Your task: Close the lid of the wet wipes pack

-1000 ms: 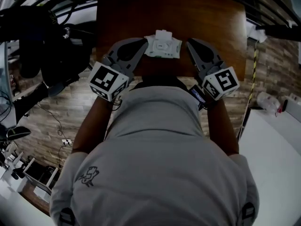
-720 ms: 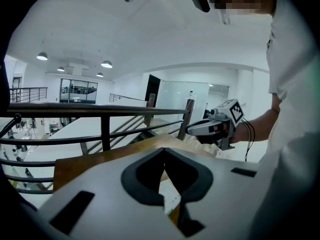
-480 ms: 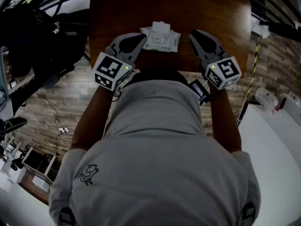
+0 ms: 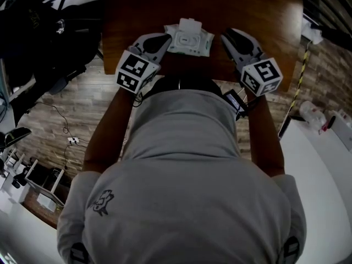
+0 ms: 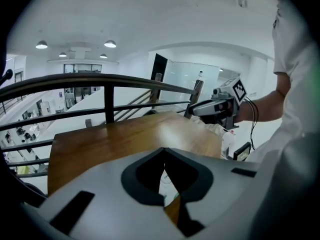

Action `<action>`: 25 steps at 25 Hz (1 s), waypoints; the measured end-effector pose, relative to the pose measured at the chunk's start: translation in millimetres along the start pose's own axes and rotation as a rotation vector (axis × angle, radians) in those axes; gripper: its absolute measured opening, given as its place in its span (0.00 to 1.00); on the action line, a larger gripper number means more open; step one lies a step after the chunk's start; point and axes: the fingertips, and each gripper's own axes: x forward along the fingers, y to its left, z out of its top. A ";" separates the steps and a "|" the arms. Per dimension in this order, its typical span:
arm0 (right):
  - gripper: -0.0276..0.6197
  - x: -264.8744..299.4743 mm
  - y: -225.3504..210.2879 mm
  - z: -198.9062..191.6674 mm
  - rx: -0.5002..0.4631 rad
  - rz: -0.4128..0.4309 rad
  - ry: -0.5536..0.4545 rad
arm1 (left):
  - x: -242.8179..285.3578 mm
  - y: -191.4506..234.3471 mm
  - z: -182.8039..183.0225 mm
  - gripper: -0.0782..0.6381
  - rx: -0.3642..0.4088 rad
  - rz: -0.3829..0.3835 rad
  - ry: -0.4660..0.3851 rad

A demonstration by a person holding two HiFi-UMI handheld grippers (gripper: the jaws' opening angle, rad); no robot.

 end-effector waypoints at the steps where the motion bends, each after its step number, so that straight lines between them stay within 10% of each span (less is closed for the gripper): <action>1: 0.17 2.5 -1.7 -3.2 0.006 0.006 0.007 | 3.4 1.0 -4.7 0.13 -0.020 -0.003 0.005; 25: 0.33 63.0 -16.3 -81.4 0.143 0.133 0.201 | 54.7 14.7 -86.9 0.13 -0.174 -0.003 0.176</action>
